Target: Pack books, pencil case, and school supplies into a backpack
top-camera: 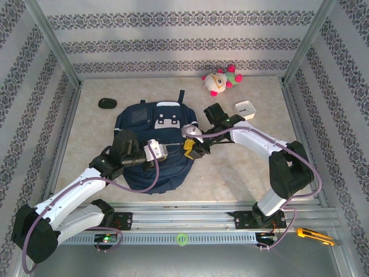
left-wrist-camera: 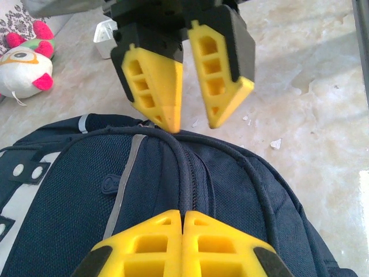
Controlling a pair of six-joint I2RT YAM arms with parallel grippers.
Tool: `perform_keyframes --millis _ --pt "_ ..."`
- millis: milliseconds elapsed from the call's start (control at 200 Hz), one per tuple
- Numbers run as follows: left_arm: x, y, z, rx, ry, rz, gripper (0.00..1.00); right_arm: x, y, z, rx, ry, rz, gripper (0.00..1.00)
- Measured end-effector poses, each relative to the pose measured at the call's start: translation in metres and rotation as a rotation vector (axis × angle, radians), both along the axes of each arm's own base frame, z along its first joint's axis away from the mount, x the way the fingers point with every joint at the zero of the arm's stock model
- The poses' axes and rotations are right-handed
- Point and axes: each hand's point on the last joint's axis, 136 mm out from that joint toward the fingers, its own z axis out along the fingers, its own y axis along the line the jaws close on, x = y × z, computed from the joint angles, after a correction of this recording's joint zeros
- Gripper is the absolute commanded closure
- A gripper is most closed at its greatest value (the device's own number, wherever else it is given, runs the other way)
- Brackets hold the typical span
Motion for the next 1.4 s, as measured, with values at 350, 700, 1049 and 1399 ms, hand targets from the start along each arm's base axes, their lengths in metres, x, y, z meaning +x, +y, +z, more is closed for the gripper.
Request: perform_keyframes --millis 350,700,1049,1399 --pt "0.001 0.0 0.001 -0.005 -0.001 0.002 1.0 0.024 -0.018 0.0 -0.018 -0.052 -0.132 0.47" --pt "0.001 0.0 0.001 -0.005 -0.001 0.002 1.0 0.034 0.007 -0.012 -0.023 -0.17 -0.089 0.5" --pt "0.0 -0.001 -0.003 -0.009 -0.003 -0.001 1.0 0.021 0.012 -0.013 0.017 -0.146 -0.013 0.92" --pt "0.013 0.002 -0.001 -0.021 -0.005 0.075 1.0 0.02 0.006 0.0 0.008 -0.03 -0.134 1.0"
